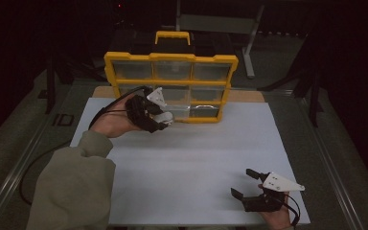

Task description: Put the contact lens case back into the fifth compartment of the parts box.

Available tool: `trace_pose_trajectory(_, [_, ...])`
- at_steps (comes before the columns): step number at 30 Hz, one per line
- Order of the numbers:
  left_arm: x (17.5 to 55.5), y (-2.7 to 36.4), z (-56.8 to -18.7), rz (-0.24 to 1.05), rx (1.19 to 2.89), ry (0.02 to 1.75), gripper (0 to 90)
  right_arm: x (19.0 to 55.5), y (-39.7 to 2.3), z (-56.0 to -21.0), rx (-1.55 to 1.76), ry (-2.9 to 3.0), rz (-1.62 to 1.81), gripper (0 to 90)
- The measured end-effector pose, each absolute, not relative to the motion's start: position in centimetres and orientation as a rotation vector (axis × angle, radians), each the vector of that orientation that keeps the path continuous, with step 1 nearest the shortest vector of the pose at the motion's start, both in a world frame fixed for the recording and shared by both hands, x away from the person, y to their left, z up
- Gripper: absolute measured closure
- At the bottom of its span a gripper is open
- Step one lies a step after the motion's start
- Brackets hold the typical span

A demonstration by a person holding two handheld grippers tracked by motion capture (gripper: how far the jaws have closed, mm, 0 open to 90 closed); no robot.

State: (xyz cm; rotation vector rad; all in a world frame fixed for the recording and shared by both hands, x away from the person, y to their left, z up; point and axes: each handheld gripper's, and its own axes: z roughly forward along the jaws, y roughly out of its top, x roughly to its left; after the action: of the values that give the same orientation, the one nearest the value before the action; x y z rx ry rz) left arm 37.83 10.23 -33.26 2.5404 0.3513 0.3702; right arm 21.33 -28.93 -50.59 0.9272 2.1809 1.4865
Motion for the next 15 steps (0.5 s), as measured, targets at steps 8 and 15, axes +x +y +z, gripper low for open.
trace_pose_trajectory(8, [38.7,10.7,-31.9,0.397,2.520,0.386,49.2,21.4,-29.0,-50.6,0.928,2.181,1.481,8.5])
trace_pose_trajectory(15, [39.7,10.8,-31.5,0.402,2.511,0.427,49.2,21.4,-29.0,-50.7,0.928,2.181,1.480,8.5])
